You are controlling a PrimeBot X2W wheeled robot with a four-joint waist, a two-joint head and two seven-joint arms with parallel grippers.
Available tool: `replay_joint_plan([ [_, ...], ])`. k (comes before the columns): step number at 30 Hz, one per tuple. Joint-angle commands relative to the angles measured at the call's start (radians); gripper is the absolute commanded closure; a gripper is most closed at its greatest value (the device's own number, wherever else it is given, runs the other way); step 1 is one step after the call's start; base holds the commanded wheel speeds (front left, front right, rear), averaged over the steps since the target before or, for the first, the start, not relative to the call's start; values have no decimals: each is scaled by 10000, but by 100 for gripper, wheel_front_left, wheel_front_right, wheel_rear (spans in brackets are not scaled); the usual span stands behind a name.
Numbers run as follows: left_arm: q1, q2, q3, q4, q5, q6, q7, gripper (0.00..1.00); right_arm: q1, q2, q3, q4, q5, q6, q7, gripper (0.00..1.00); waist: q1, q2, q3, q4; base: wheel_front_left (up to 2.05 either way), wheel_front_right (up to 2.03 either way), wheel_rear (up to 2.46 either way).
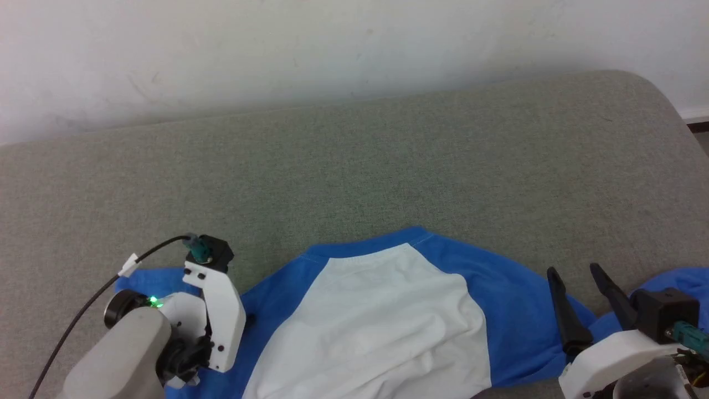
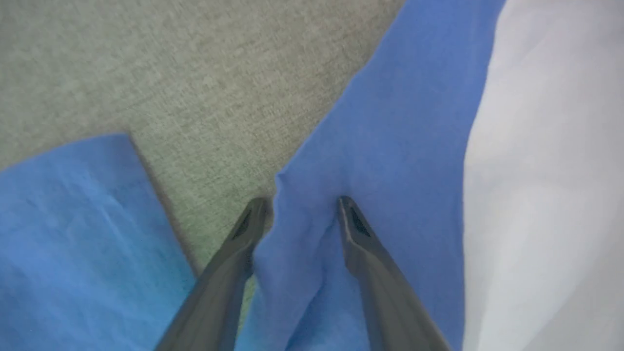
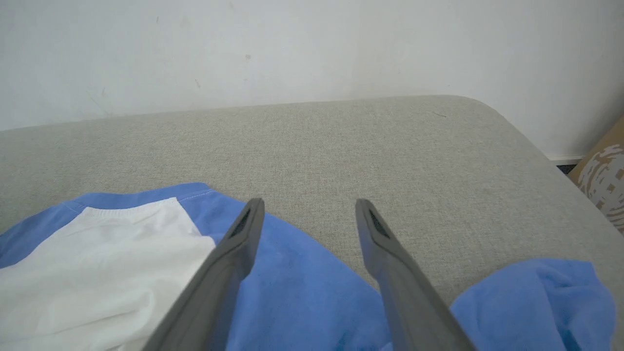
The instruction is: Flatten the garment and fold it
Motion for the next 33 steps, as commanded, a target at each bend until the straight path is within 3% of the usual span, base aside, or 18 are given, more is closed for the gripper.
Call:
replay_joint_plan([
  [1, 651, -353, -588, 443, -90, -51, 437, 100, -151, 17, -17, 72, -12, -7, 78, 0, 0, -1, -30, 84, 0, 0, 0],
  [6, 765, -629, -183, 439, -223, 600, -151, 100, -584, 17, 106, 619, 117, -7, 1076, 0, 0, -1, -67, 300, 0, 0, 0],
  [12, 758, -793, 251, -47, -19, 1091, -1483, 100, -1589, -779, 383, 2169, 375, -7, 2718, 0, 0, -1, -74, 716, 0, 0, 0],
  [23, 766, -852, 406, -933, 31, 1210, -2157, 100, -3210, -2394, 1794, 5133, 1376, -7, 4556, 0, 0, -1, 146, 1295, 0, 0, 0],
  [30, 793, -830, 521, -1079, -88, 1247, -2307, 100, -3607, -2837, 3410, 6529, 2900, -7, 5876, 0, 0, -1, 282, 1329, 0, 0, 0],
  [31, 805, -812, 538, -1083, -105, 1252, -2317, 100, -3641, -2868, 3618, 6645, 3152, -7, 6104, 64, 0, -1, 279, 1318, 0, 0, 0],
  [32, 822, -801, 566, -1088, -140, 1258, -2330, 100, -3682, -2876, 3771, 6727, 3434, -7, 6320, 85, 0, -1, 270, 1303, 0, 0, 0],
  [33, 839, -786, 589, -1089, -174, 1257, -2336, 100, -3736, -2919, 3929, 6773, 3657, -7, 6512, 100, 0, -1, 243, 1285, 0, 0, 0],
])
